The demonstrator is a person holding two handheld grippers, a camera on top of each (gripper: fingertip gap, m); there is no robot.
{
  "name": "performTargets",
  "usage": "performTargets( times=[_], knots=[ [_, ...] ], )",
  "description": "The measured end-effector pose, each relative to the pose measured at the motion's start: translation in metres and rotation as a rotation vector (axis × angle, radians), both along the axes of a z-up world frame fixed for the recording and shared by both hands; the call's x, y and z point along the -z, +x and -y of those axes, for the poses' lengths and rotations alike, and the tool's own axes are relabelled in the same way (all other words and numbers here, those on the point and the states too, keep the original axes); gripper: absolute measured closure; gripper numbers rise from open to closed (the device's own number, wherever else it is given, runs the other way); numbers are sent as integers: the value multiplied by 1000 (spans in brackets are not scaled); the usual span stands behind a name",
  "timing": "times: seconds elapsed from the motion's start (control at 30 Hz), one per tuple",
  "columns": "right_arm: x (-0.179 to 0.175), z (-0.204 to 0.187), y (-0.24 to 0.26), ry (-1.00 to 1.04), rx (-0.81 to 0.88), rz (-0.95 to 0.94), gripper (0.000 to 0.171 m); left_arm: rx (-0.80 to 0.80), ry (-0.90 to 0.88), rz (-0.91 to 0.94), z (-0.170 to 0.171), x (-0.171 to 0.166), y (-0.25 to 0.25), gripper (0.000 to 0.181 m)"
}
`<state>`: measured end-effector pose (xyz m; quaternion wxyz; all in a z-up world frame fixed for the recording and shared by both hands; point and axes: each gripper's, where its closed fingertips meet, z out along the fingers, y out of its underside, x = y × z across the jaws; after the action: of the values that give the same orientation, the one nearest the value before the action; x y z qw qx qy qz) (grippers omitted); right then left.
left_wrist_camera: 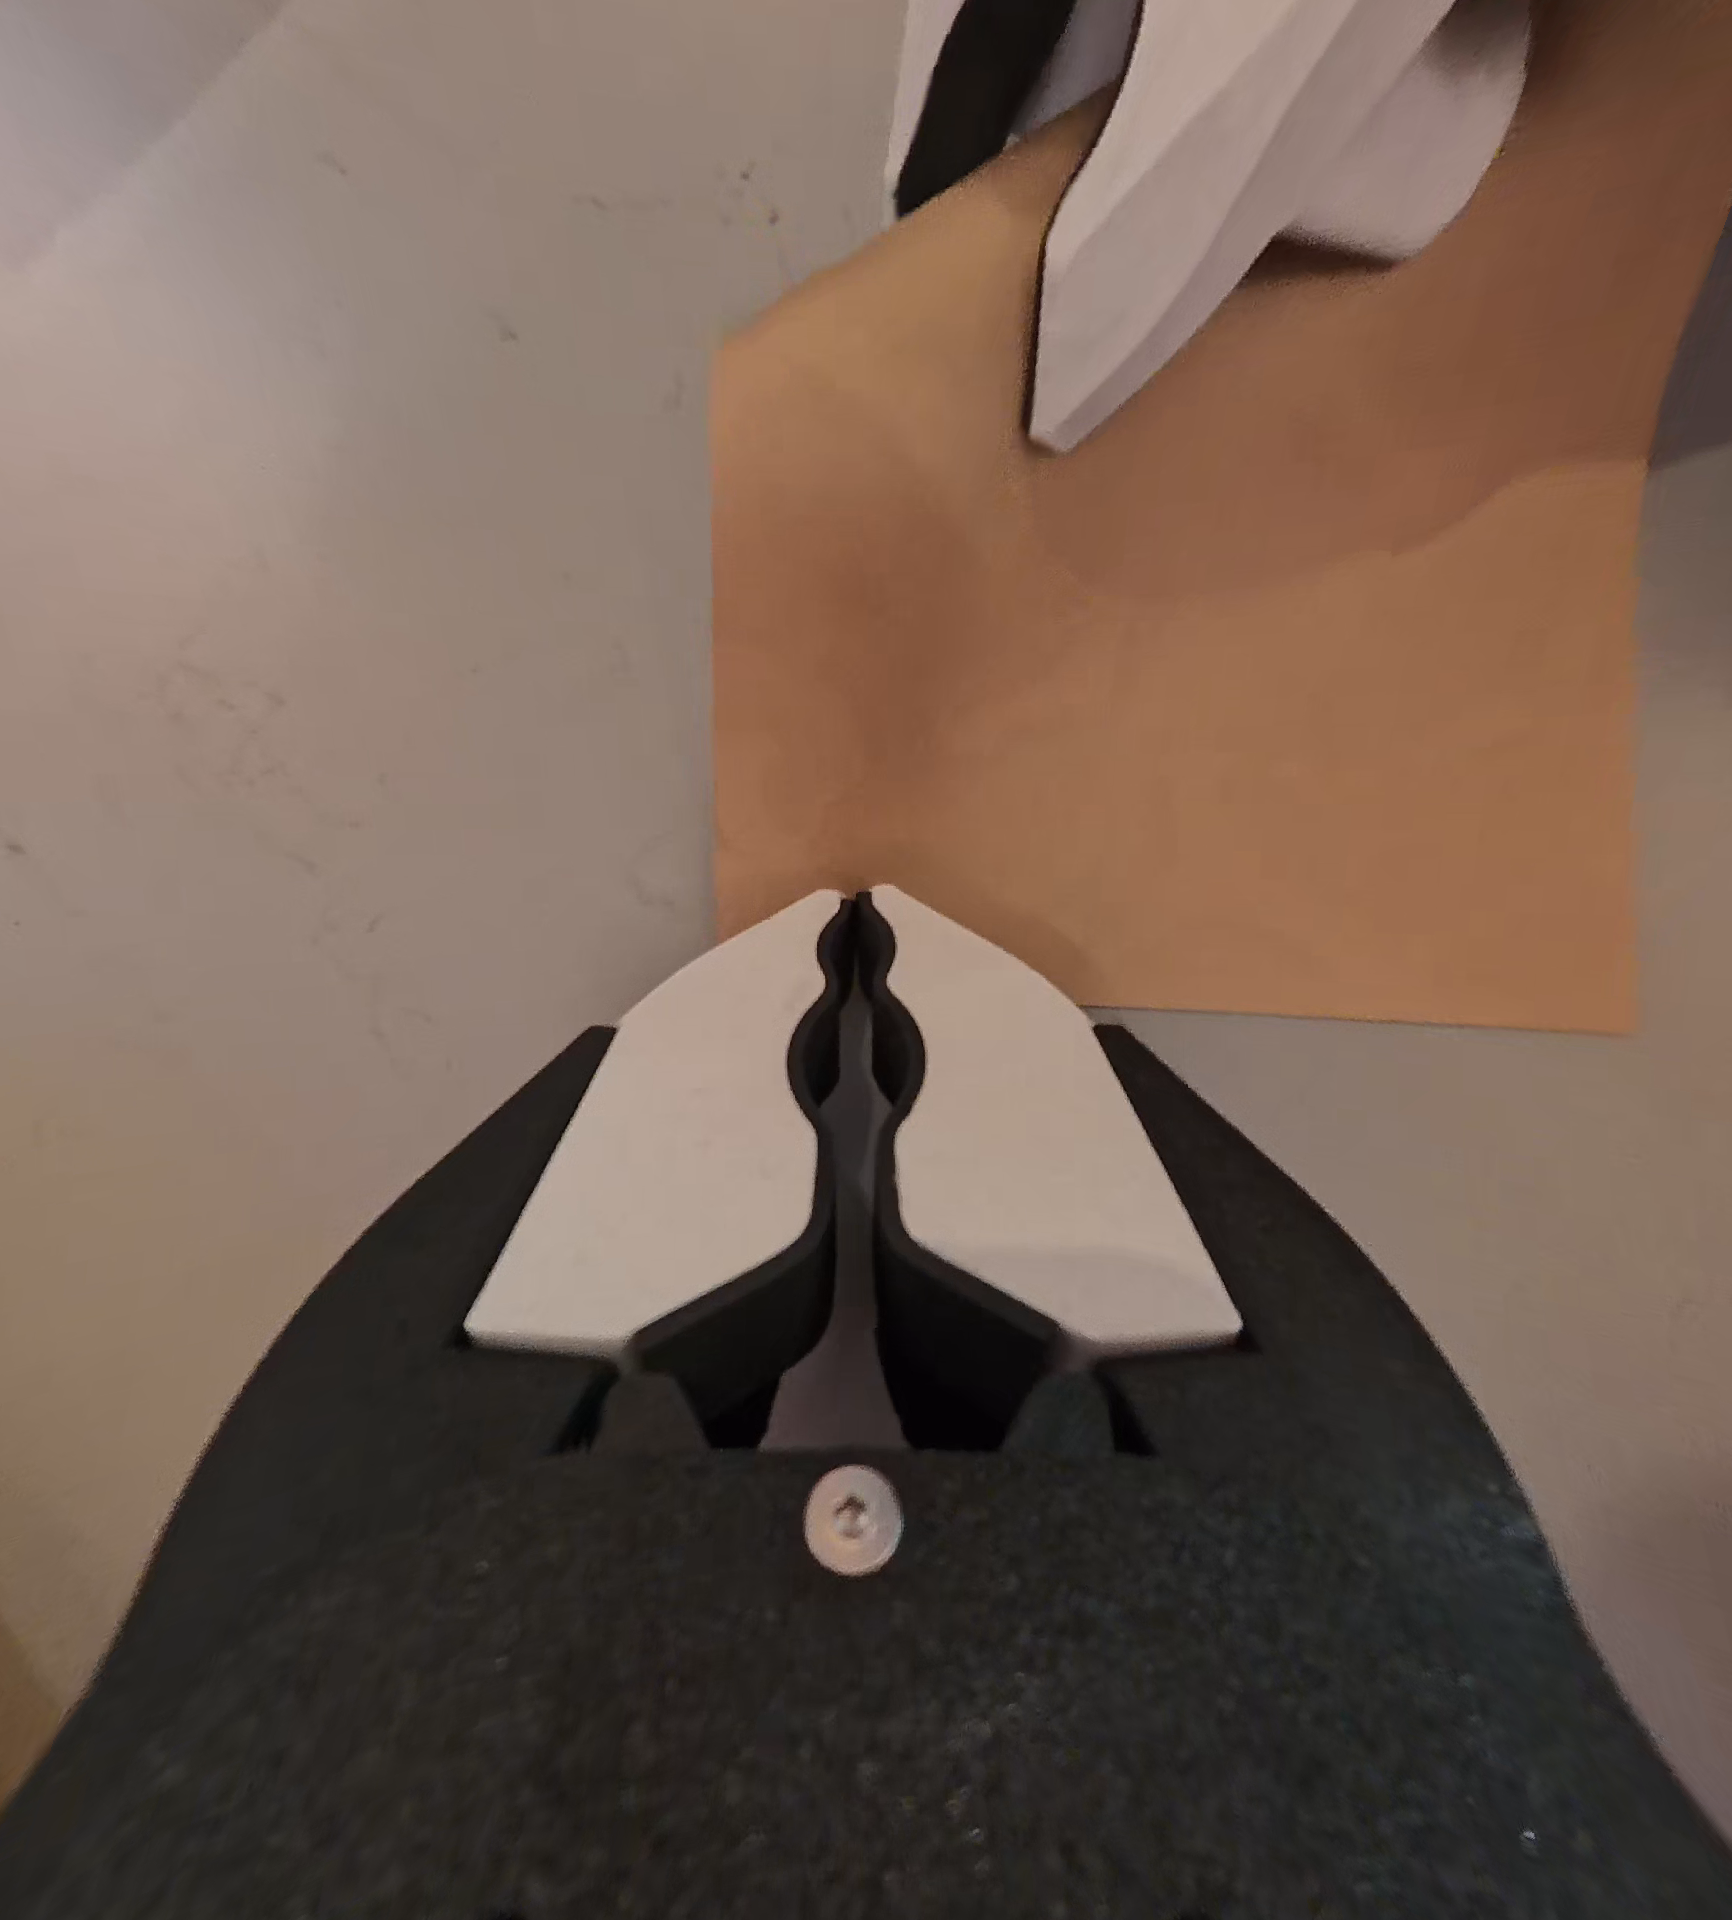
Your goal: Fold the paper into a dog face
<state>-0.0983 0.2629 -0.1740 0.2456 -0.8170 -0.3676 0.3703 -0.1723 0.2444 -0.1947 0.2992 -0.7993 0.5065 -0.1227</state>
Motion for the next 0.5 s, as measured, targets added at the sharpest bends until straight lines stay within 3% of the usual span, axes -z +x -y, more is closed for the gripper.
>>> performTargets(
  times=[0.5],
  knots=[
    [-54,3,-8,-2,0,-352,129,3,1,1,0,0,0,181]
  ],
)
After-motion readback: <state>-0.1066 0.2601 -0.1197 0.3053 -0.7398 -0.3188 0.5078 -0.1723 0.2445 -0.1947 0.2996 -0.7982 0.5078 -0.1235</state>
